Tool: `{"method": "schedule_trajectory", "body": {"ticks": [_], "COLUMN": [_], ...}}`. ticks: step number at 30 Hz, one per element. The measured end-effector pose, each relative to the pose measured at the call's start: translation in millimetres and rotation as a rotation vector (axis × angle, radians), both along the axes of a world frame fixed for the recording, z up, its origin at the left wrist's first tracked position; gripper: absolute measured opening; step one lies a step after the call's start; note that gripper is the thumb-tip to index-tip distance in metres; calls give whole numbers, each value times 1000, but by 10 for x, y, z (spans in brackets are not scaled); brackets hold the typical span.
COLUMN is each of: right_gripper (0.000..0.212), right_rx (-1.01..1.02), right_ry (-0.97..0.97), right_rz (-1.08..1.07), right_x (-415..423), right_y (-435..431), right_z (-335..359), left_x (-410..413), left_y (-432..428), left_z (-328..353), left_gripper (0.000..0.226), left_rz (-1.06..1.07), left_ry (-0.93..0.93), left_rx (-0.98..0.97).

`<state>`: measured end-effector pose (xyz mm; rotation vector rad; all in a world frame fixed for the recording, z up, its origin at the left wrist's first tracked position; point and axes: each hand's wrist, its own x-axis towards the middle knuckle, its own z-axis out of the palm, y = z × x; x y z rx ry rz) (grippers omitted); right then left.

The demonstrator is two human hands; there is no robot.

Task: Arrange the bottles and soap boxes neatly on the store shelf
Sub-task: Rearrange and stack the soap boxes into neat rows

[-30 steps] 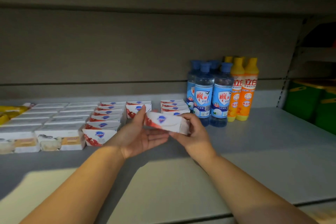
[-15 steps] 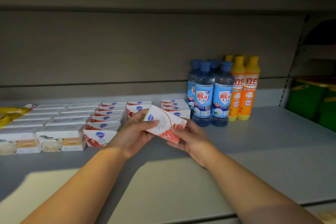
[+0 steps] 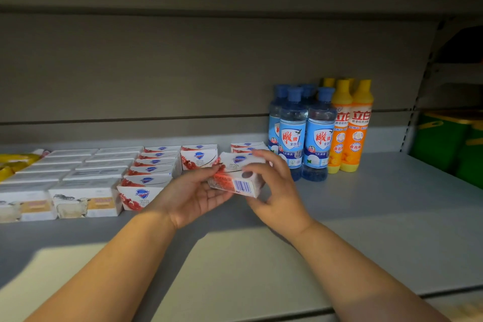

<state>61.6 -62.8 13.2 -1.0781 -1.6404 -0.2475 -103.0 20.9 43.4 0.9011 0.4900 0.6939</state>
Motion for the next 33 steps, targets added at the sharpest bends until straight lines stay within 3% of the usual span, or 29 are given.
{"method": "schedule_trajectory", "body": {"ticks": [2, 4, 6, 8, 11, 14, 16, 23, 26, 29, 30, 33], "right_gripper": [84, 100, 89, 59, 47, 50, 48, 48, 52, 58, 59, 67], "right_rx": [-227, -407, -490, -523, -452, -384, -350, -154, -151, -181, -180, -166], "right_ry": [218, 515, 742, 869, 792, 656, 551, 290, 295, 411, 428, 367], "right_rz": [119, 225, 270, 340, 325, 233, 175, 71, 62, 80, 87, 140], "right_x": [-28, -52, -30, 0, 20, 10, 20, 9, -1, -66, -102, -226], "right_y": [-40, -18, 40, 77, 96, 84, 73, -4, -42, -84, -93, -109], "right_z": [-7, -27, -42, -24, -47, -74, -74, 6, 43, 70, 72, 56], "left_x": [11, 8, 1, 12, 51, 47, 30, -3, -18, -28, -24, 64], "left_y": [21, 34, 33, 22, -6, -25, -27, -55, -18, -18, -25, -10], "left_z": [-21, -22, -16, -26, -65, -103, -133, -151, -137, -108, -107, -140], "left_gripper": [22, 28, 35, 44, 63, 56, 50, 47, 42, 15, 10, 41], "left_rz": [19, 19, 4, 13, 147, 351, 458, 571, 538, 482, 419, 46], "left_ry": [-36, -48, -62, -48, 134, 429, 530, 374, 307, 399, 368, 67], "left_rx": [44, 120, 180, 257, 499, 877, 1036, 1228, 1161, 1002, 856, 284]}}
